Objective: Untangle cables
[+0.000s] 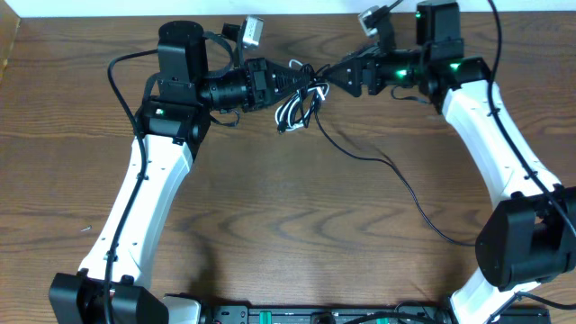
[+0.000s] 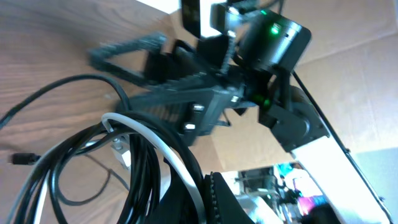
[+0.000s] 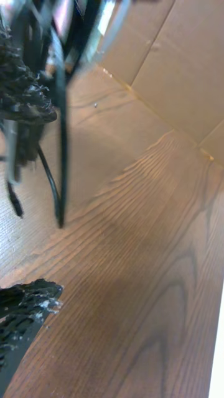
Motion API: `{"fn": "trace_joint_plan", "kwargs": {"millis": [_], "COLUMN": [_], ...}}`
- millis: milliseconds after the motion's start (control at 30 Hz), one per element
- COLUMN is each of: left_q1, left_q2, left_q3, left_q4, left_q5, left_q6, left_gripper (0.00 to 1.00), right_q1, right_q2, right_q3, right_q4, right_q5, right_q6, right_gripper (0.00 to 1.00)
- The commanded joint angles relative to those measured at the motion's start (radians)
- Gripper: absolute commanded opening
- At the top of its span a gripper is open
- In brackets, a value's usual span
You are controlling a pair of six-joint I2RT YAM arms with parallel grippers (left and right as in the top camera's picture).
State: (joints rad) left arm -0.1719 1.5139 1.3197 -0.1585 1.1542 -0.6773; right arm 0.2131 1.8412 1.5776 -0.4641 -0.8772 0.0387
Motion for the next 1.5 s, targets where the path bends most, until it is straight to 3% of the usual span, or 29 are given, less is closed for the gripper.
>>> {"fn": "trace_joint_plan", "kwargs": {"millis": [0, 367, 600, 700, 867, 1033, 1167, 1467], "left_q1": [0.002, 0.002, 0.002, 0.002, 0.003, 0.003, 0.002, 0.002], "left_q2": [-0.012, -0.012, -0.012, -0.012, -0.001, 0.040, 0.097, 0.164], "left_q3": [0.006, 0.006, 0.006, 0.006, 0.006, 0.006, 0.006, 0.006], "left_q4": [0.008, 0.008, 0.095, 0.168, 0.151, 0.017, -0.043, -0.042], "left_q5": [0.077, 0.142, 0.224, 0.264, 0.262, 0.108, 0.038, 0.038], "left_q6": [-0.033, -0.220, -0.311, -0.216, 0.081, 0.286, 0.356, 0.360], "left_gripper": [0.07, 0.07, 0.07, 0.07, 0.08, 0.08, 0.08, 0.08], "right_q1": [0.032, 0.080, 0.080, 0.058, 0.000, -0.061, -0.075, 0.001], "right_q2": [0.003, 0.010, 0.010, 0.008, -0.021, -0.071, -0.073, -0.063], "right_q3": [0.021, 0.021, 0.021, 0.021, 0.024, 0.024, 0.024, 0.022], "right_q4": [0.002, 0.156, 0.142, 0.130, 0.098, 0.012, -0.019, -0.097], "right_q5": [0.074, 0.150, 0.219, 0.207, 0.105, 0.106, 0.036, 0.067], "right_q6": [0.004, 0.005, 0.071, 0.135, 0.225, 0.381, 0.474, 0.560], "right_gripper": [0.76, 0.70, 0.57, 0.56, 0.58, 0.57, 0.50, 0.42]}}
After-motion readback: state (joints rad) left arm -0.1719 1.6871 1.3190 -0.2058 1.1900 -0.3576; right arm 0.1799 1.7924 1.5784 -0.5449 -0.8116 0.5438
